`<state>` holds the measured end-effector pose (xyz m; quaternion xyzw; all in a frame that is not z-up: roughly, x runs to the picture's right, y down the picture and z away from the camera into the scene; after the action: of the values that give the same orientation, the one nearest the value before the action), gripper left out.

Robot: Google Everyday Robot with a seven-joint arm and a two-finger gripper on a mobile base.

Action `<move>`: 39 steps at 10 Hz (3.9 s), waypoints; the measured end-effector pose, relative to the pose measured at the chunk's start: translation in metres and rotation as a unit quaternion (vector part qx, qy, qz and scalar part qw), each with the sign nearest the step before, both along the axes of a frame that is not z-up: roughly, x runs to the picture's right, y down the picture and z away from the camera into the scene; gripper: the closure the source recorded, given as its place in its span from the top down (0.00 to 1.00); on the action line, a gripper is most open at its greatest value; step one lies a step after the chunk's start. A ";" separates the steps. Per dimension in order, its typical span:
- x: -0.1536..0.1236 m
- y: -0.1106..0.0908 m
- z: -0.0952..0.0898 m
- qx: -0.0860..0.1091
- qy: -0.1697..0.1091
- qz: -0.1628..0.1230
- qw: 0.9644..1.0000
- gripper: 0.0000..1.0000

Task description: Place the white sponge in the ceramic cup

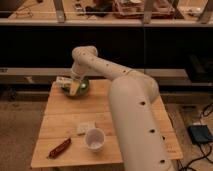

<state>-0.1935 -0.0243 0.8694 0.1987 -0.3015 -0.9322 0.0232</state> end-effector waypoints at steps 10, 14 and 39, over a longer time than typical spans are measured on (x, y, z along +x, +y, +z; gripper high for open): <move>-0.012 0.100 -0.040 0.067 0.008 -0.016 0.998 0.76; 0.013 0.125 -0.067 0.015 0.033 -0.042 0.998 0.76; 0.048 0.236 -0.044 -0.052 0.137 -0.046 0.988 0.06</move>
<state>-0.1450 0.2116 0.8256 0.0534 -0.3526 -0.9337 0.0318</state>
